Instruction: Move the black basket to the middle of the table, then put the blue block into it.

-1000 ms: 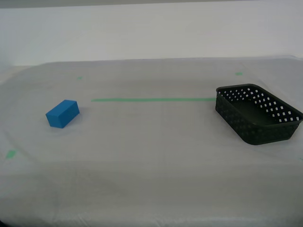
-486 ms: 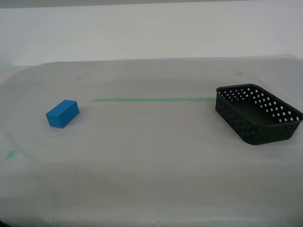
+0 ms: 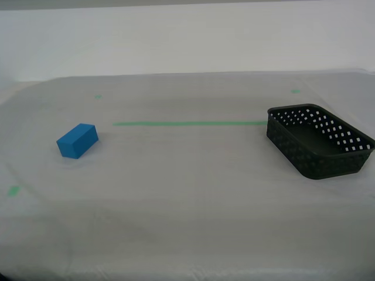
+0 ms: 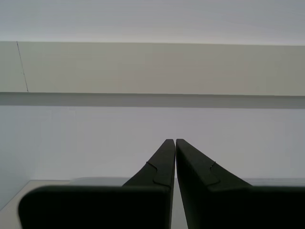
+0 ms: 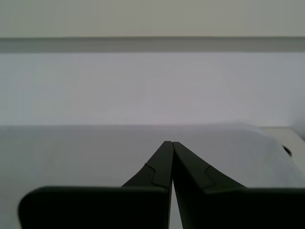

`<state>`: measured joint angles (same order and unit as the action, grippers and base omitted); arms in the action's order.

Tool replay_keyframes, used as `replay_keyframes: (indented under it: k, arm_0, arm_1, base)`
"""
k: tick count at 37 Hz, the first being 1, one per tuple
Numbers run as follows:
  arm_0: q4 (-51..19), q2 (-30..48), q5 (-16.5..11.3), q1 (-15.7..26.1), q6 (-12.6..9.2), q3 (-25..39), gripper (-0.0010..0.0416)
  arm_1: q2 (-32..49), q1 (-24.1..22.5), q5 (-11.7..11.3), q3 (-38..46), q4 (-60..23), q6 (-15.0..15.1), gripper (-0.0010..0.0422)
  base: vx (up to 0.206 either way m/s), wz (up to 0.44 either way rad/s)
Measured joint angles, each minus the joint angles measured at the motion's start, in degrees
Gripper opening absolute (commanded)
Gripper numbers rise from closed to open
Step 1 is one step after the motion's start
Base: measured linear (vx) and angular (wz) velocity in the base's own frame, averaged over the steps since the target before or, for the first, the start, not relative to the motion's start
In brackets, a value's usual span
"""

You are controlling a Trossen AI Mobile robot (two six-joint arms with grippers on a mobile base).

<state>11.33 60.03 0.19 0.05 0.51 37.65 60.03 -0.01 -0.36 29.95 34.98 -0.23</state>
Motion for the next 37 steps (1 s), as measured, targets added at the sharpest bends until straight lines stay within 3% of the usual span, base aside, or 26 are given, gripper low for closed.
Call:
replay_keyframes:
  k: [23, 37]
  arm_0:
    - [-30.8, 0.6, -0.6, 0.0, 3.8, 13.4, -0.0001]
    - [-47.9, 6.8, -3.4, 0.0, 4.0, 23.6, -0.0001]
  arm_1:
    - [0.0, 0.0, 0.0, 0.0, 0.0, 0.0, 0.0000]
    - [0.0, 0.0, 0.0, 0.0, 0.0, 0.0, 0.0000]
  base:
    - [0.000, 0.000]
    - [0.000, 0.000]
